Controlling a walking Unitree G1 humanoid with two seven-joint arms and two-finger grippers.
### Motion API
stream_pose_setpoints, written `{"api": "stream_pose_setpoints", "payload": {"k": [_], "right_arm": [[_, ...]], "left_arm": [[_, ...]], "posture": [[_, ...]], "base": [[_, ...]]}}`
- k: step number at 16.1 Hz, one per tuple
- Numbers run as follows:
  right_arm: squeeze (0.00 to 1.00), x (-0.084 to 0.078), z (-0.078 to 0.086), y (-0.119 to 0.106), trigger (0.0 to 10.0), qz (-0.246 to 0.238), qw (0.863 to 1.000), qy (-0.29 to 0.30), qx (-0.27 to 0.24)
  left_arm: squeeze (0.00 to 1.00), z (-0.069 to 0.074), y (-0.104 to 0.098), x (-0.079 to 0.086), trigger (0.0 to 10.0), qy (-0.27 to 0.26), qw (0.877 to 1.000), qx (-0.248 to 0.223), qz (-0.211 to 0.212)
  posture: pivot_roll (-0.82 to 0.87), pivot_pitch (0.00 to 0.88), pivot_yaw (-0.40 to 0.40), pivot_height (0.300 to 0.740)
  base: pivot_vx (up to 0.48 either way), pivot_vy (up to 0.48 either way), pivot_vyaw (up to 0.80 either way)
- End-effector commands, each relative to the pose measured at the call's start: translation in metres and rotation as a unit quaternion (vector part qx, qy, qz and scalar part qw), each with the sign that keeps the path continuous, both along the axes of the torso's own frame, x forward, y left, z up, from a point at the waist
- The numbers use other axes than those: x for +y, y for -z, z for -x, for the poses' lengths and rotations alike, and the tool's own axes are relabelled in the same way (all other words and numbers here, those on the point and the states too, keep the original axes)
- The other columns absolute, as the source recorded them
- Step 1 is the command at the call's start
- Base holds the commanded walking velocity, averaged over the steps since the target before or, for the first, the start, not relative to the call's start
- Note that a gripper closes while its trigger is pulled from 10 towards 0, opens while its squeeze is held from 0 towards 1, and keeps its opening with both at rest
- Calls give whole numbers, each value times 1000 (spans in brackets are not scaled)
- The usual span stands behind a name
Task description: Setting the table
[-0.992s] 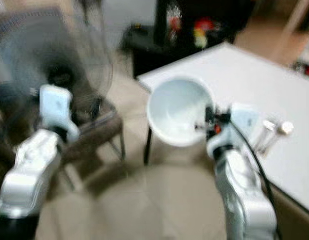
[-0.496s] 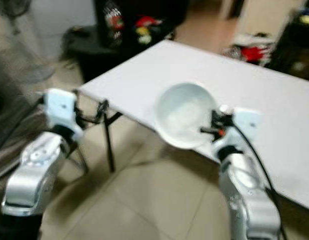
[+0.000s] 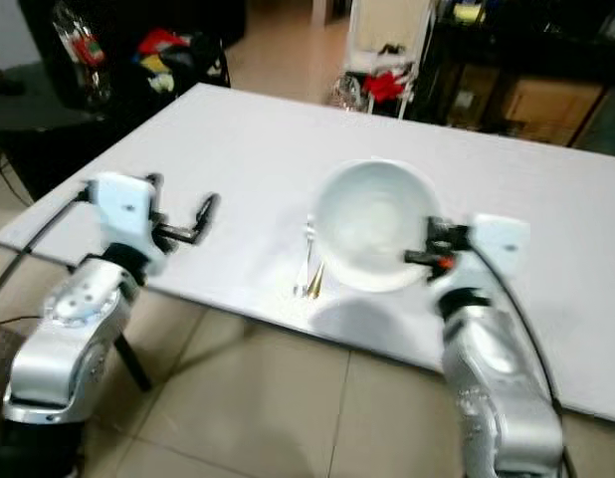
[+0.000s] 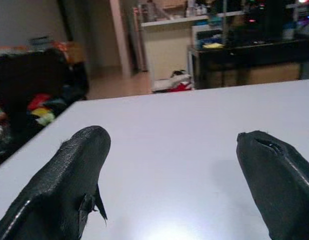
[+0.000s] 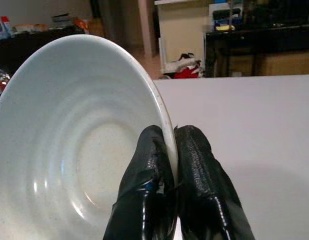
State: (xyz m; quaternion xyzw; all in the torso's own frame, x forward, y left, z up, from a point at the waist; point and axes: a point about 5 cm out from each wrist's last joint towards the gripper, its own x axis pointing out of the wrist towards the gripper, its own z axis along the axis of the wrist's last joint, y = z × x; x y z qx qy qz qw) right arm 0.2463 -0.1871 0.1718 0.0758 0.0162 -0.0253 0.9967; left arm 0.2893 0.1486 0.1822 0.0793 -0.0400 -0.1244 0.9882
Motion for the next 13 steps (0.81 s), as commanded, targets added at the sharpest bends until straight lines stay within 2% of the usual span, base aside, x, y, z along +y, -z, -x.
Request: {"api": "stream_pose_setpoints", "payload": {"k": [1, 6, 13], "right_arm": [[0, 13, -3, -10, 10000, -14, 999, -31, -24], [0, 14, -8, -12, 10000, -45, 997, -49, -28], [0, 17, -14, -11, 10000, -52, 996, -65, -20]], "left_arm": [[0, 0, -2, 10, 10000, -16, 1000, -1, -4], [0, 2, 0, 11, 10000, -7, 1000, 5, -10], [0, 7, 1, 15, 10000, -10, 1000, 5, -14]], "posture": [[23, 0, -11, 740], [28, 0, -16, 740], [47, 0, -36, 740]], "base": [[386, 0, 0], [382, 0, 0], [380, 0, 0]]}}
